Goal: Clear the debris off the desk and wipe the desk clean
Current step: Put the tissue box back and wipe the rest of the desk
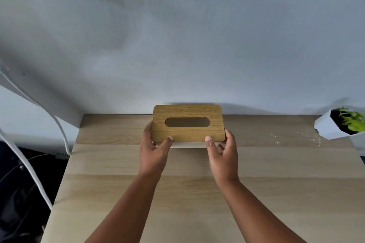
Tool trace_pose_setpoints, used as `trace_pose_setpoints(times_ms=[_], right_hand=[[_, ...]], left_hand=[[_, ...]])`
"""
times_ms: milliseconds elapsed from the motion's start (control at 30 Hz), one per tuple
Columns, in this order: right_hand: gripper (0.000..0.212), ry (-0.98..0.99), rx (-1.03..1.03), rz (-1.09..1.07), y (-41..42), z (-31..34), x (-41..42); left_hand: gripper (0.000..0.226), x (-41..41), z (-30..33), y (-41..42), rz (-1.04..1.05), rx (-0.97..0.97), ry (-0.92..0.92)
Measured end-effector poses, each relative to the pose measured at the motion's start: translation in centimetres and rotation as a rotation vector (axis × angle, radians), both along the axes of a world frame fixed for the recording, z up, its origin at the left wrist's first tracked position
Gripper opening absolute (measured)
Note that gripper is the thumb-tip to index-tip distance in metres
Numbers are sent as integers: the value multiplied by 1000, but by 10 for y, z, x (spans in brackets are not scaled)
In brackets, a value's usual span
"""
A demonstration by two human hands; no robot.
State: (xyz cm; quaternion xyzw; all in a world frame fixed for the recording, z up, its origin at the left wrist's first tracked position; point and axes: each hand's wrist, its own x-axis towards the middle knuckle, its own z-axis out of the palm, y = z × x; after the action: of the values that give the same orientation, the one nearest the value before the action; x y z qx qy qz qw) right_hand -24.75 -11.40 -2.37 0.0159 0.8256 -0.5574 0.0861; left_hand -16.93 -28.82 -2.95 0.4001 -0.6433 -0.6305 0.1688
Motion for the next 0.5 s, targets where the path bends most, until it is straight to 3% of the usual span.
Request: trace_pose_setpoints(times_ms=[167, 500], right_hand=[[57, -22, -3, 22, -1, -4, -7], [67, -23, 39, 95, 7, -2, -16]], left_hand=[[69, -5, 1, -3, -17, -14, -14], [78, -11, 7, -9, -68, -66, -88]])
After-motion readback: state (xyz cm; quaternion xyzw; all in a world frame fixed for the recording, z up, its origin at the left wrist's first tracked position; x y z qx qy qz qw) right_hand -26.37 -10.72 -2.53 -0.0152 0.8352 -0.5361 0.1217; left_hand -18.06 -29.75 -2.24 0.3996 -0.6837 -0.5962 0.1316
